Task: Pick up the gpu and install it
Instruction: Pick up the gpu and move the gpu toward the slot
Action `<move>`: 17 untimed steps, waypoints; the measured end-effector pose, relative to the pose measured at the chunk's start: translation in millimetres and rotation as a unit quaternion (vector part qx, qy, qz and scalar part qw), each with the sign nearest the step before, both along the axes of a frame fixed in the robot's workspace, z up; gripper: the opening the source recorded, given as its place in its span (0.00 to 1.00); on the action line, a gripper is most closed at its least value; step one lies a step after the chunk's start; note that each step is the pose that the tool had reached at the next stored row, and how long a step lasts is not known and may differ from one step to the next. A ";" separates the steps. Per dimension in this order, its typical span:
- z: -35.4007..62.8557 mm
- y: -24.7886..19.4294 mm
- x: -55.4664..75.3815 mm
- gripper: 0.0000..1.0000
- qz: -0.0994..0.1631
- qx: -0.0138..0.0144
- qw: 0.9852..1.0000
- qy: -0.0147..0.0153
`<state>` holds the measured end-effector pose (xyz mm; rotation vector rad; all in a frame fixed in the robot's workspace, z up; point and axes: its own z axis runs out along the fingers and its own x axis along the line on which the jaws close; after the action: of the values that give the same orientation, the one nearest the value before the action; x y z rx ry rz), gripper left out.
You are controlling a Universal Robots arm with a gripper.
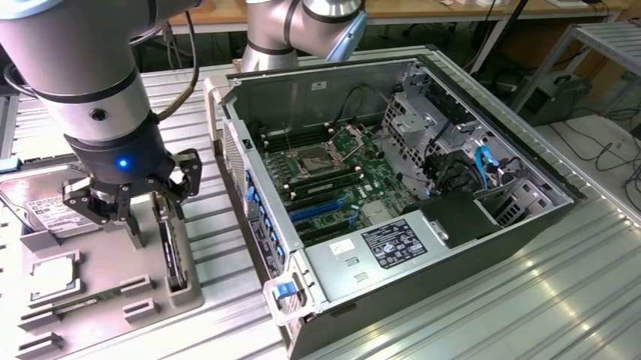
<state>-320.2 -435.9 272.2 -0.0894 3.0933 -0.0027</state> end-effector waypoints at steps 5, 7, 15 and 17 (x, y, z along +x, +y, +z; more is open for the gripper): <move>-14.6 -4.7 0.0 0.60 0.000 0.000 1.000 0.000; -19.3 -6.4 0.0 0.60 0.000 0.000 1.000 0.000; -36.4 -7.4 0.2 0.60 -0.025 0.000 1.000 0.002; -39.0 -7.4 0.5 0.60 -0.037 0.000 0.999 0.004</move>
<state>-319.6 -443.3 233.2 0.0251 3.1022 -0.0052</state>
